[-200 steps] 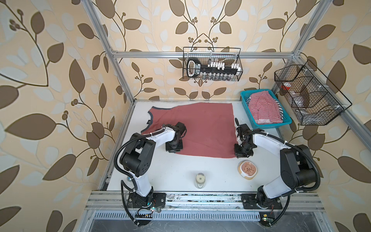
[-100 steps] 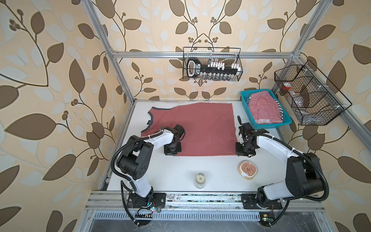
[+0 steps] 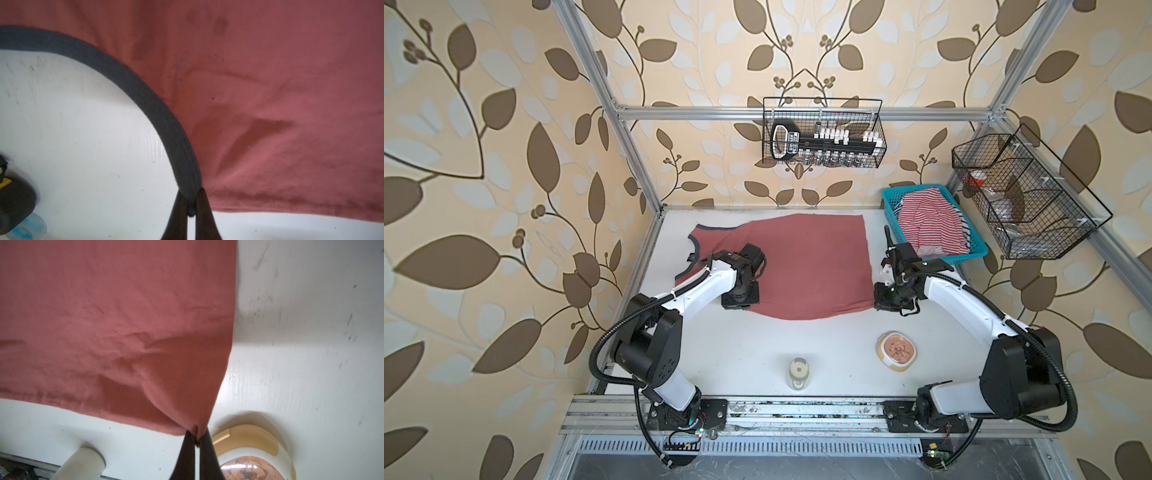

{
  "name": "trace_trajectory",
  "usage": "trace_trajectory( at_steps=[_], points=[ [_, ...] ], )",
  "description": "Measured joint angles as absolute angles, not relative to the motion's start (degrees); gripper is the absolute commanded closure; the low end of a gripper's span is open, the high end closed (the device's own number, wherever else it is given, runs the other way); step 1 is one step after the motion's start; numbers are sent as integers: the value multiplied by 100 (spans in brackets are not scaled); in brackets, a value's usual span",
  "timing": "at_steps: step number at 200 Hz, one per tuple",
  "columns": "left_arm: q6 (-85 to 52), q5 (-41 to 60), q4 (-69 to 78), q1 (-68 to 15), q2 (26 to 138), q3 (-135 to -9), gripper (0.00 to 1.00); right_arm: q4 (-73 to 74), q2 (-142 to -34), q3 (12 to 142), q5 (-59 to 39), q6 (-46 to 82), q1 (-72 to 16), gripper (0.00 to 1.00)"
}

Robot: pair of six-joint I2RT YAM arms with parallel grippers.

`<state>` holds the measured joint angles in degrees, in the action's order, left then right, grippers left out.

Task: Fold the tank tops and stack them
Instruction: 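Lift the hem with both grippers and fold it away from the robot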

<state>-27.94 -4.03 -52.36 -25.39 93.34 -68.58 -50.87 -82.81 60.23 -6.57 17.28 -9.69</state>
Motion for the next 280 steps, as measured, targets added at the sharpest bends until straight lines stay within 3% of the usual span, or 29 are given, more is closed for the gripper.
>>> trace_trajectory(
  at_steps=[168,260,280],
  points=[
    [-1852,-493,-6005,-1903,11852,-10077,100,-5446,-10866,8783,-1090,945,-255,100],
    [-1664,-381,-6298,-1640,12737,-10980,100,-5708,-11920,9743,-1271,825,-169,100],
    [-1658,-342,-6302,-1640,12827,-11113,96,-5728,-12053,9861,-1271,827,-169,94]
  ],
)
